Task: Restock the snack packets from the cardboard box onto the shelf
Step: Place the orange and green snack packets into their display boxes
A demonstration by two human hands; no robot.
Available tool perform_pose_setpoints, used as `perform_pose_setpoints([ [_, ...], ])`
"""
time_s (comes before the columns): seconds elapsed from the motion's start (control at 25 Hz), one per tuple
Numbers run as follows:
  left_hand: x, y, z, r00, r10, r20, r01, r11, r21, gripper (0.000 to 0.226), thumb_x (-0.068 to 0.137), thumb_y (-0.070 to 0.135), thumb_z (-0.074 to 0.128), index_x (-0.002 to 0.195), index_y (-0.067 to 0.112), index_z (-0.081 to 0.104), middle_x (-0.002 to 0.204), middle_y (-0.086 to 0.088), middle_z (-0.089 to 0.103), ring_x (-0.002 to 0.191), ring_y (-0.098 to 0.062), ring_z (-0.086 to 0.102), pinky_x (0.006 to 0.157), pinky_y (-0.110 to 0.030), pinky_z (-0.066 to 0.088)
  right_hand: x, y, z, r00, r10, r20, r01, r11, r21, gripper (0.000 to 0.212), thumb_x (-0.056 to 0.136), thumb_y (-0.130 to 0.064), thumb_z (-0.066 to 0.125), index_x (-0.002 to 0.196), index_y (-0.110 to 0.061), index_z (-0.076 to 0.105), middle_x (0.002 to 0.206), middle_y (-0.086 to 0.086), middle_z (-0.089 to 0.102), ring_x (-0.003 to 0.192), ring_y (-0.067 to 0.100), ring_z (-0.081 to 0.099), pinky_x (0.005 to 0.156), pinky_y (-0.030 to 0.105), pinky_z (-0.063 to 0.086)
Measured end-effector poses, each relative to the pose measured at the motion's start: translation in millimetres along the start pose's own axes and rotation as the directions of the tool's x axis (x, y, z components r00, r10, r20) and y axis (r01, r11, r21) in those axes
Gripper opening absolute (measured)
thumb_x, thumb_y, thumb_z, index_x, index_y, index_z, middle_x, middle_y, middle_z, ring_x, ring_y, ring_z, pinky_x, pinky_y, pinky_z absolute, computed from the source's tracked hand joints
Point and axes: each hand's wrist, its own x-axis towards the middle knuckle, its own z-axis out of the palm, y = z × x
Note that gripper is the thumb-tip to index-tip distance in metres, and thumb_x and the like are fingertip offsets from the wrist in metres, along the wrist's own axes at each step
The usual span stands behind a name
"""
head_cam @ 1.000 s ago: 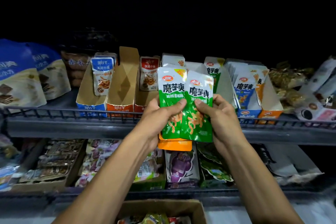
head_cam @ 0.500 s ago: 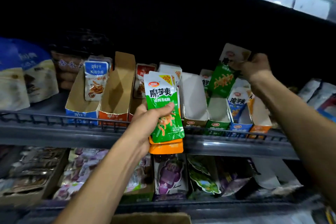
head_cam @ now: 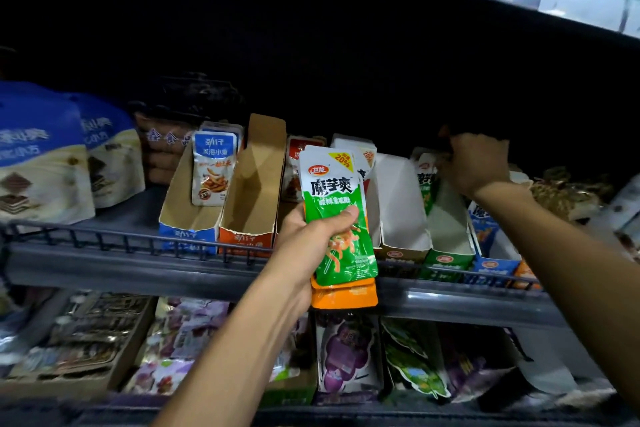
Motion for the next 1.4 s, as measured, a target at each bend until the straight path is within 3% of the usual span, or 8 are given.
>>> perform_pose_setpoints([
  [0.16,-6.3,-3.1,2.7,1.000,0.029,-0.008,-0.029,0.999,0.016,0.035,0.077,0.009,0.080,0.108,0.018,0.065,0.092,-0.001,0.078,0.078,-0.019,0.075,0.060,-0.030,0.060,-34.0,-26.7,-39.6,0.989,0.101,-0.113,-0.040,0.894,0.445,0.021,0.088,-0.020,0.061,0.108,-0.015,0.064,0.103,0.014,0.066,0.099,0.035,0.058,0.081,0.038,0.044],
  [0.32,-10.8,-5.6,7.8,0.997,0.072,0.001,-0.072,0.996,0.060,0.039,0.075,0.008,0.081,0.110,0.015,0.065,0.088,0.000,0.078,0.073,-0.016,0.075,0.060,-0.029,0.060,-108.4,-73.0,-89.6,0.972,0.010,0.233,-0.227,0.267,0.937,0.019,0.091,-0.033,0.061,0.096,-0.014,0.063,0.093,0.004,0.066,0.079,0.012,0.061,0.062,0.015,0.046],
  [0.44,-13.3,-8.0,10.7,0.992,0.124,-0.022,-0.118,0.976,0.185,0.038,0.076,-0.002,0.079,0.103,0.020,0.066,0.078,0.005,0.077,0.067,-0.011,0.072,0.062,-0.028,0.060,-136.6,-93.8,-96.6,0.908,-0.073,0.413,-0.408,0.067,0.910,0.042,0.073,-0.044,0.076,0.106,-0.024,0.059,0.098,-0.004,0.064,0.076,0.003,0.063,0.064,0.021,0.052],
  [0.64,-14.0,-7.5,6.0,0.985,0.134,0.104,-0.164,0.912,0.375,0.050,0.068,-0.004,0.084,0.108,0.019,0.064,0.095,0.000,0.077,0.086,-0.016,0.074,0.074,-0.033,0.060,-138.7,-96.3,-79.2,0.867,0.042,0.497,-0.487,-0.145,0.862,0.043,0.073,-0.009,0.081,0.107,-0.013,0.055,0.097,0.011,0.069,0.084,0.025,0.069,0.065,0.032,0.058],
  [0.88,-13.8,-4.8,5.2,0.996,0.022,0.084,-0.031,0.993,0.111,0.034,0.081,0.004,0.072,0.112,0.014,0.064,0.098,-0.008,0.077,0.082,-0.024,0.075,0.068,-0.037,0.061,-137.4,-83.1,-68.2,0.785,-0.010,0.619,-0.539,-0.503,0.676,0.032,0.086,-0.009,0.066,0.118,-0.008,0.059,0.109,0.010,0.072,0.101,0.028,0.069,0.088,0.042,0.054],
  [1.08,-13.4,-6.4,5.6,0.998,0.015,0.053,-0.023,0.990,0.137,0.030,0.084,0.003,0.071,0.112,0.014,0.065,0.095,-0.006,0.078,0.076,-0.020,0.074,0.060,-0.031,0.060,-115.2,-53.4,-80.0,0.823,-0.020,0.567,-0.555,-0.237,0.797,0.031,0.081,-0.004,0.069,0.109,-0.011,0.059,0.086,0.006,0.072,0.072,0.020,0.067,0.056,0.030,0.051],
  [1.2,-10.2,-7.1,5.3,0.998,-0.002,0.056,-0.005,0.992,0.127,0.032,0.082,0.008,0.073,0.112,0.016,0.065,0.098,-0.006,0.077,0.081,-0.023,0.074,0.065,-0.034,0.059,-89.3,-26.1,-82.6,0.839,-0.082,0.538,-0.535,0.064,0.843,0.031,0.082,-0.003,0.069,0.111,0.001,0.060,0.097,0.017,0.071,0.084,0.031,0.066,0.071,0.040,0.053],
  [1.4,-5.0,0.0,0.4,1.000,-0.023,0.008,0.023,0.998,0.060,0.029,0.082,0.013,0.075,0.108,0.020,0.065,0.093,-0.003,0.078,0.073,-0.019,0.075,0.058,-0.032,0.059,-28.5,31.8,-89.9,0.940,0.223,0.259,-0.329,0.381,0.864,0.027,0.088,0.002,0.062,0.114,-0.003,0.060,0.101,0.015,0.064,0.082,0.017,0.065,0.069,0.033,0.056],
])
